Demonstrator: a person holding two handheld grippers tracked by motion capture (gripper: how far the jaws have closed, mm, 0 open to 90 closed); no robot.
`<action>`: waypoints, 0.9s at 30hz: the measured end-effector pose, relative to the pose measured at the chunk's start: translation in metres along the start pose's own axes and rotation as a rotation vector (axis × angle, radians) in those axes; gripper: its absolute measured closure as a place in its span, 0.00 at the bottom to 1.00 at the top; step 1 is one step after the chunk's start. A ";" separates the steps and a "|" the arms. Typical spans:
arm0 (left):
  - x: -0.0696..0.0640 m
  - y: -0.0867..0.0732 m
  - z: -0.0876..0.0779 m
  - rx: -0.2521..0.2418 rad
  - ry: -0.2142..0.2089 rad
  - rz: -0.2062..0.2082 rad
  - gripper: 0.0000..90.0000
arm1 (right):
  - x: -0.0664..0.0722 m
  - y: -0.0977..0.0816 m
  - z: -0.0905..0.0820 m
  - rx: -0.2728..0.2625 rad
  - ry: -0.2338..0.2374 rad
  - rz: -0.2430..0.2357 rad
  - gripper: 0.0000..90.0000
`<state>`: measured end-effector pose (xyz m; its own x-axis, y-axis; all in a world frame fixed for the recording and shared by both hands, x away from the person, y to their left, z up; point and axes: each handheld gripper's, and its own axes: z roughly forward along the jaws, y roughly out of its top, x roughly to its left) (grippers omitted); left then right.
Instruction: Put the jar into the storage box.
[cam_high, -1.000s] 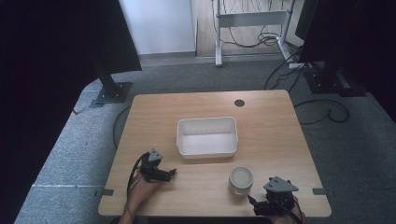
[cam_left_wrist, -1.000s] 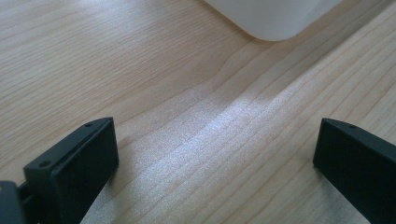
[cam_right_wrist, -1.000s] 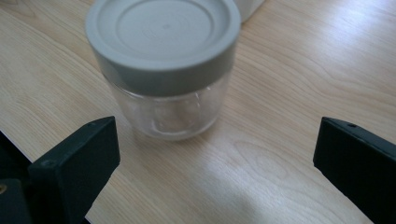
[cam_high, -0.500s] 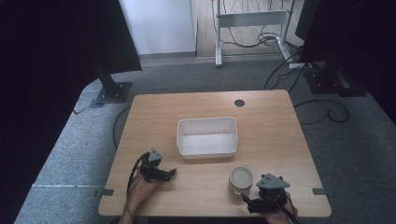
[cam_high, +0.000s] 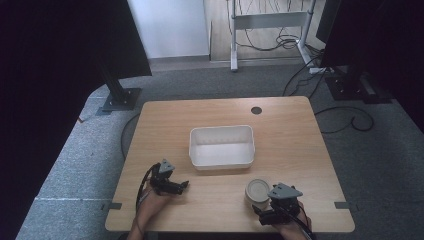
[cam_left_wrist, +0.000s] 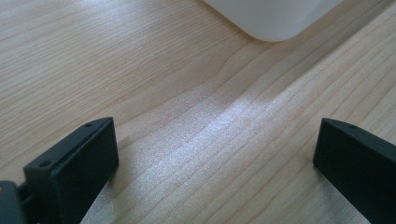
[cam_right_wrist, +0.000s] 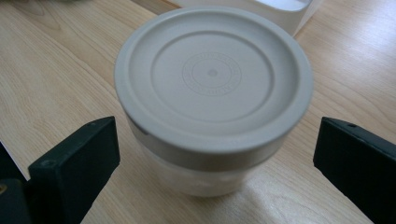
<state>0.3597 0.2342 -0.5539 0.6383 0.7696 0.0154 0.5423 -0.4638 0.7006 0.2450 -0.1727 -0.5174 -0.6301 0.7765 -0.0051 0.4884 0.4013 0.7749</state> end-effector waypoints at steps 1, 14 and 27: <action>0.000 0.000 0.000 0.000 0.000 0.000 0.00 | 0.000 0.000 0.001 0.001 0.003 0.001 0.00; 0.000 0.000 0.000 0.000 -0.001 0.000 0.00 | 0.001 0.005 0.015 0.008 0.032 0.006 0.01; 0.000 0.000 0.000 0.000 -0.001 0.000 0.00 | 0.001 0.006 0.027 0.035 0.033 0.013 0.05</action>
<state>0.3598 0.2342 -0.5539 0.6389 0.7692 0.0153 0.5418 -0.4640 0.7008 0.2638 -0.1565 -0.5304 -0.6433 0.7652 0.0261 0.5167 0.4088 0.7522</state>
